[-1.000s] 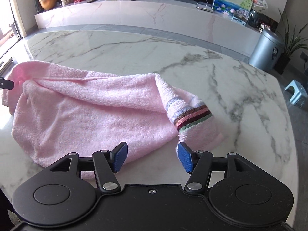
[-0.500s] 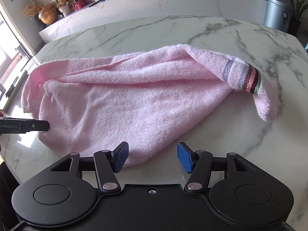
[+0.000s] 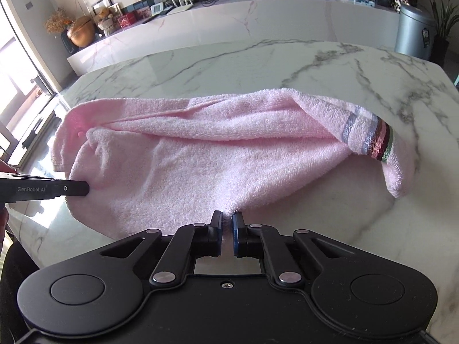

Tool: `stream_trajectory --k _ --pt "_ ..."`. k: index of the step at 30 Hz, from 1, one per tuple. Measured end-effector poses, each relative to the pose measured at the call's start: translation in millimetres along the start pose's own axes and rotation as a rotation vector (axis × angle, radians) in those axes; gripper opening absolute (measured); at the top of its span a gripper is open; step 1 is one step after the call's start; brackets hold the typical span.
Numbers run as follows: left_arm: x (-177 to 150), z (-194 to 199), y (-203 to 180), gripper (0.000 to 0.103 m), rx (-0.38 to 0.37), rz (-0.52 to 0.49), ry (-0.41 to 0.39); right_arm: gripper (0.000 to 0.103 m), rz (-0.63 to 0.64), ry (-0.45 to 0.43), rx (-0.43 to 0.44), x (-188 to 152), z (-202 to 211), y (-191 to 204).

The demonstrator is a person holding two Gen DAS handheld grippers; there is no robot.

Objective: Fold towel

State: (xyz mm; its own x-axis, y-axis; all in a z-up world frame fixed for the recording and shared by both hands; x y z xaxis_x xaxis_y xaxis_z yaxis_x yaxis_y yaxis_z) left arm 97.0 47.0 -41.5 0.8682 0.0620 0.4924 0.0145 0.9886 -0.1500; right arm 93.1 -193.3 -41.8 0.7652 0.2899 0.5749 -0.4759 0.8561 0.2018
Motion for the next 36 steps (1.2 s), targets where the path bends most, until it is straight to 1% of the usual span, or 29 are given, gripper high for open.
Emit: stream_trajectory --k 2,8,11,13,15,17,20,21,23,25,28,29,30,31,34,36 --pt "2 12 -3 0.007 -0.004 -0.013 -0.018 0.006 0.014 -0.012 -0.004 3 11 4" --pt "8 48 -9 0.007 -0.021 -0.043 -0.074 0.006 0.056 -0.061 0.018 11 51 19" --pt "18 55 -11 0.007 -0.025 -0.054 -0.093 0.006 0.066 -0.090 0.015 24 63 20" --pt "28 53 -13 0.007 -0.013 -0.069 -0.101 0.006 0.077 -0.100 -0.003 34 60 19" --pt "36 45 -15 0.007 -0.001 -0.080 -0.092 0.006 0.076 -0.097 -0.020 42 52 15" --pt "43 32 -15 0.007 0.010 -0.087 -0.074 0.006 0.069 -0.088 -0.032 50 40 10" --pt "52 12 -15 0.007 0.026 -0.095 -0.045 0.006 0.086 -0.058 -0.083 59 14 1" --pt "52 9 -15 0.007 0.026 -0.092 -0.040 0.007 0.085 -0.047 -0.088 60 8 -1" --pt "55 -4 -14 0.008 0.024 -0.077 -0.026 0.007 0.088 -0.030 -0.068 57 4 0" --pt "56 -14 -13 0.008 0.017 -0.058 -0.009 0.010 0.110 -0.026 -0.047 51 4 7" --pt "57 -28 -12 0.009 0.025 -0.050 0.016 0.019 0.185 -0.006 -0.012 34 5 26" --pt "57 -32 -13 0.009 0.027 -0.047 0.023 0.030 0.207 0.000 -0.006 28 5 32" --pt "57 -35 -13 0.009 0.032 -0.047 0.028 0.039 0.234 0.006 -0.003 21 5 38" --pt "58 -38 -13 0.012 0.039 -0.047 0.032 0.041 0.262 0.012 0.001 14 5 45" --pt "57 -41 -14 0.019 0.047 -0.069 0.037 0.042 0.360 0.057 0.000 -16 -1 63" --pt "57 -38 -14 0.035 0.049 -0.091 0.027 0.042 0.398 0.086 -0.011 -32 -6 69"
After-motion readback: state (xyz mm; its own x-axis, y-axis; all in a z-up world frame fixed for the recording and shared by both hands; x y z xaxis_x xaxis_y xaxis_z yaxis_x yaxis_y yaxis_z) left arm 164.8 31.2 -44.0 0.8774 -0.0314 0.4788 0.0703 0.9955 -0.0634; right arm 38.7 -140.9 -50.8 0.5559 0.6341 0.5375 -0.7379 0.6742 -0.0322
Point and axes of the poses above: each gripper's, at about its wrist camera, not at the fingertips, and z roughly against the way its jaws point, y to its left, x to its top, the point moved 7 cm from there along -z, roughly the way its jaws point
